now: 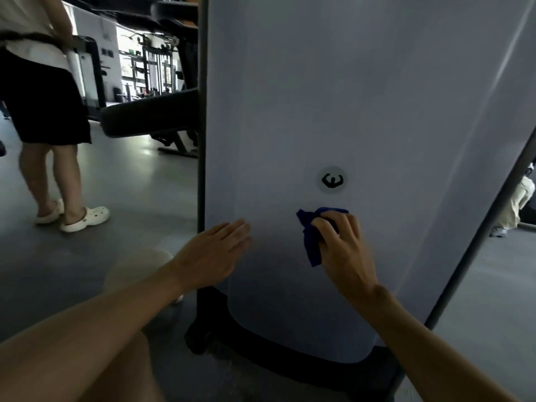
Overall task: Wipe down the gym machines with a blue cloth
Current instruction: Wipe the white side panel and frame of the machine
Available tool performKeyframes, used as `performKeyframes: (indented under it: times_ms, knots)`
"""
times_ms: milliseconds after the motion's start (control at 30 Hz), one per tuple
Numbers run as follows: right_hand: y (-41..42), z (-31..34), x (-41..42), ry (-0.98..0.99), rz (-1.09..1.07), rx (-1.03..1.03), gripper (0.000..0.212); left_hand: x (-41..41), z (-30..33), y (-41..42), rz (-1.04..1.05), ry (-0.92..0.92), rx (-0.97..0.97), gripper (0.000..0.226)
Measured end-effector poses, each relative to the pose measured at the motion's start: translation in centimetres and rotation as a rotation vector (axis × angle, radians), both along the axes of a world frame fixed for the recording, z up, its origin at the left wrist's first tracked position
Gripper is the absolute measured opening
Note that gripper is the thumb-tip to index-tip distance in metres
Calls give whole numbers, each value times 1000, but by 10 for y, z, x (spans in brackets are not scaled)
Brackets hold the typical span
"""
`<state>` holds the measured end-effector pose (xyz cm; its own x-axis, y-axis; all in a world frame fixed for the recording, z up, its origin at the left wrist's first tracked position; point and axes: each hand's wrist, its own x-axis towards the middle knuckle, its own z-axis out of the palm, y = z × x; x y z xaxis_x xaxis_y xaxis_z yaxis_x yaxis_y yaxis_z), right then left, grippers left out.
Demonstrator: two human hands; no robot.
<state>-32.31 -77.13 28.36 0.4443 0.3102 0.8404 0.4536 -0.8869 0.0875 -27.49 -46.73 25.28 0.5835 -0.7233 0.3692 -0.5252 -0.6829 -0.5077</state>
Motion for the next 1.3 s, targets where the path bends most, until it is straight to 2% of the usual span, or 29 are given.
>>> performKeyframes:
  times_ms: [100, 200, 333, 400, 500, 633, 767, 867, 967, 1067, 1167, 1300]
  knots:
    - [18, 9, 10, -6, 57, -69, 34, -1, -4, 19, 56, 62, -46, 57]
    - [39, 9, 38, -8, 112, -181, 25, 12, -17, 32, 115, 119, -149, 54]
    - [93, 4, 97, -72, 196, -346, 41, 47, -53, 54, 236, 153, -371, 60]
    - [123, -1, 129, -148, 237, -480, 37, 63, -76, 63, 290, 224, -526, 64]
    - [151, -3, 165, -211, 197, -560, 37, 74, -104, 67, 339, 421, -675, 70]
    - [169, -9, 182, -247, 93, -634, 48, 73, -127, 66, 400, 590, -662, 75]
    - [171, -32, 177, -213, -10, -744, 65, 72, -134, 70, 392, 661, -661, 80]
    - [167, -40, 167, -151, -17, -855, 66, 71, -139, 72, 380, 771, -749, 88]
    - [164, -19, 160, -134, 16, -929, 59, 70, -143, 68, 355, 849, -864, 96]
    - [169, 11, 159, -123, -6, -906, 59, 71, -137, 61, 334, 896, -894, 102]
    - [177, 23, 159, -103, -45, -859, 69, 74, -134, 52, 307, 923, -877, 104]
    - [196, -5, 170, -66, -51, -835, 68, 86, -148, 46, 308, 988, -871, 108]
